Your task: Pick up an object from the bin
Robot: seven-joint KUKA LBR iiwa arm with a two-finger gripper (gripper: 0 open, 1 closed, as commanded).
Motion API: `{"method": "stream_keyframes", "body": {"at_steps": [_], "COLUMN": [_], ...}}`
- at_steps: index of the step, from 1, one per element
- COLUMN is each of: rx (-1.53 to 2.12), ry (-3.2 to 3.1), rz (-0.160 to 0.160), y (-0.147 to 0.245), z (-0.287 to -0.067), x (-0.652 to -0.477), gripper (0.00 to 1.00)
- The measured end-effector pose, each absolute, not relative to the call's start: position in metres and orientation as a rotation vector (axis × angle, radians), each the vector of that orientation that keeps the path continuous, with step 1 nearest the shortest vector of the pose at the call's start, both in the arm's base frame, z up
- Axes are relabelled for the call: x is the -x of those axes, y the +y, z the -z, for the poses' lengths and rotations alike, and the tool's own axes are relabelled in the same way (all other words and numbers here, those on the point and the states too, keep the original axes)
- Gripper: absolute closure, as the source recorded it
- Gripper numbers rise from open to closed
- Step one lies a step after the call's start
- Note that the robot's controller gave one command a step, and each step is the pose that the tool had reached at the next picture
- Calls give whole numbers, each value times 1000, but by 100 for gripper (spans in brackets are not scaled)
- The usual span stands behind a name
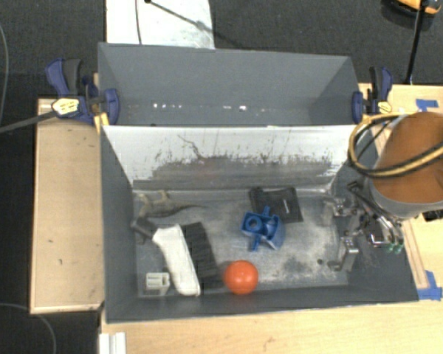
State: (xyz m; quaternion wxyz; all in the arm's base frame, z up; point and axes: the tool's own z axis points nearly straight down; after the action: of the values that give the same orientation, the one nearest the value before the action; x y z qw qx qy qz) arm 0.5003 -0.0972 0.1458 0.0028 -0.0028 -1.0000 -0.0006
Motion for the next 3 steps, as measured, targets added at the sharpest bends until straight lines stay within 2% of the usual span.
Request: {"method": "stream_keyframes", "body": {"at_steps": [1,2,3], "rx": [4,-53,-31], "ry": [-3144,-3150,-3145], "rz": [-1,-3,7], "y": [-97,-59,-34], "z": [-150,-110,-80], "x": [-502,-538,-543], "gripper": [0,0,0]}}
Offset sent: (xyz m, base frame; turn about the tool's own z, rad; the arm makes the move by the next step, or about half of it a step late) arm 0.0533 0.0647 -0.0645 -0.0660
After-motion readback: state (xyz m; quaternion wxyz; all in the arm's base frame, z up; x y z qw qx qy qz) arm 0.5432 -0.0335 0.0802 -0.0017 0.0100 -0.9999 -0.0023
